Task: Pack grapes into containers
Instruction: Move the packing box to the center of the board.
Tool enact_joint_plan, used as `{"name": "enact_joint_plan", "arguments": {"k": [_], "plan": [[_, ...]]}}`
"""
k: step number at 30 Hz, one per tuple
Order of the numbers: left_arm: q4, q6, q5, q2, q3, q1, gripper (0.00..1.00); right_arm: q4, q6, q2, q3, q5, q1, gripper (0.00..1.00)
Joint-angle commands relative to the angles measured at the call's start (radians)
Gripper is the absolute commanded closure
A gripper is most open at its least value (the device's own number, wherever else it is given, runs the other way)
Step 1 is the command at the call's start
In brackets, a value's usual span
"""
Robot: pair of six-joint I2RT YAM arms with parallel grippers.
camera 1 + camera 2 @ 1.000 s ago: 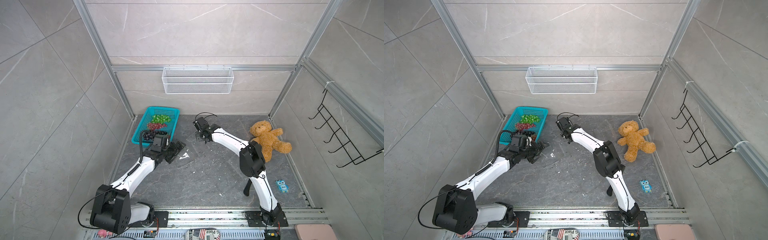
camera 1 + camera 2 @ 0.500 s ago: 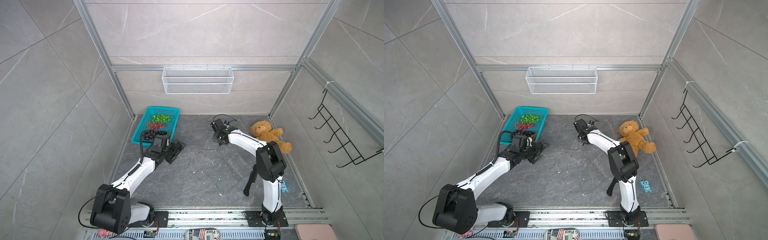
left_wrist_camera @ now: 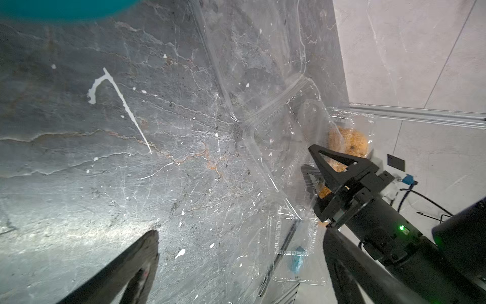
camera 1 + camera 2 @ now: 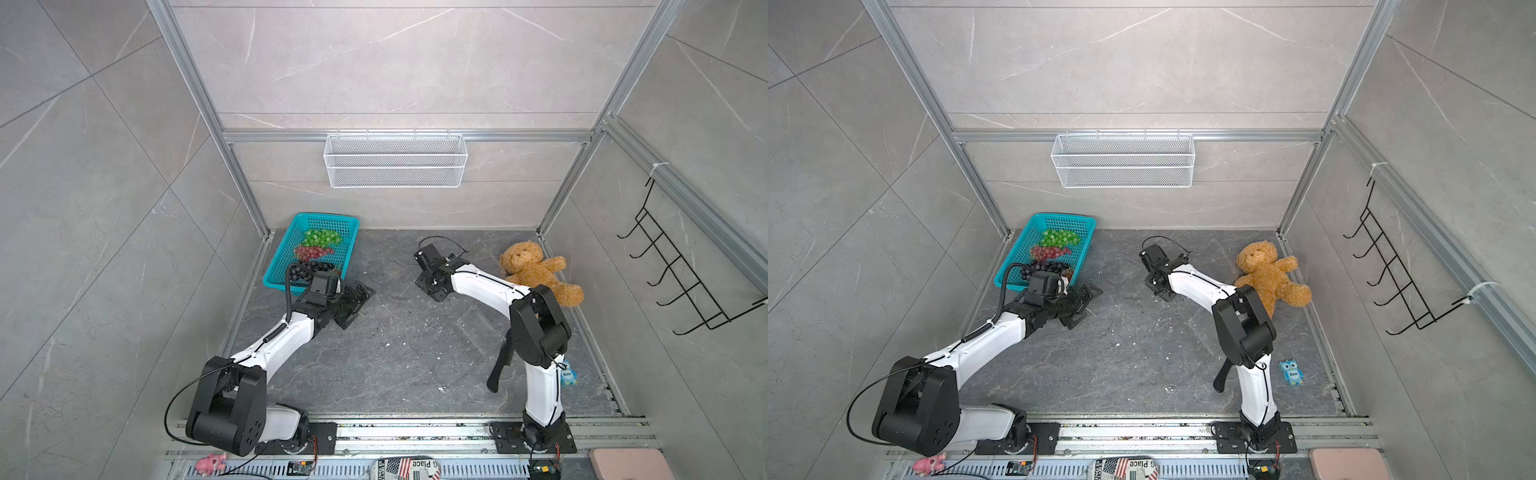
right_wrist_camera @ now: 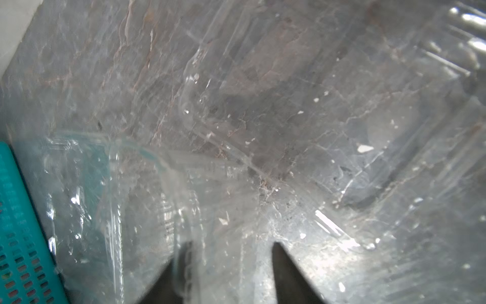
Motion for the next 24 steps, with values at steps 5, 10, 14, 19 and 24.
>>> {"name": "enact_joint_plan", "arguments": {"k": [5,10,14,19,24], "plan": [[0.035,0.006,0.025,0.034,0.046,-0.002,0.0,-0.063,-0.362,-0.159,0.03,0.095,-0.013,0.01],[0.034,0.007,0.032,0.05,0.054,-0.002,0.0,-0.245,-0.742,0.023,0.34,-0.019,-0.062,0.02],[0.03,0.007,0.034,0.06,0.06,-0.002,0.0,-0.419,-0.899,0.229,0.628,-0.049,-0.065,0.1],[0.004,0.021,0.036,0.063,0.067,-0.002,0.0,-0.562,-0.981,0.446,0.947,-0.084,-0.065,0.19],[-0.005,0.03,0.038,0.067,0.064,-0.002,0.0,-0.703,-1.013,0.637,1.227,-0.06,-0.069,0.36]]}}
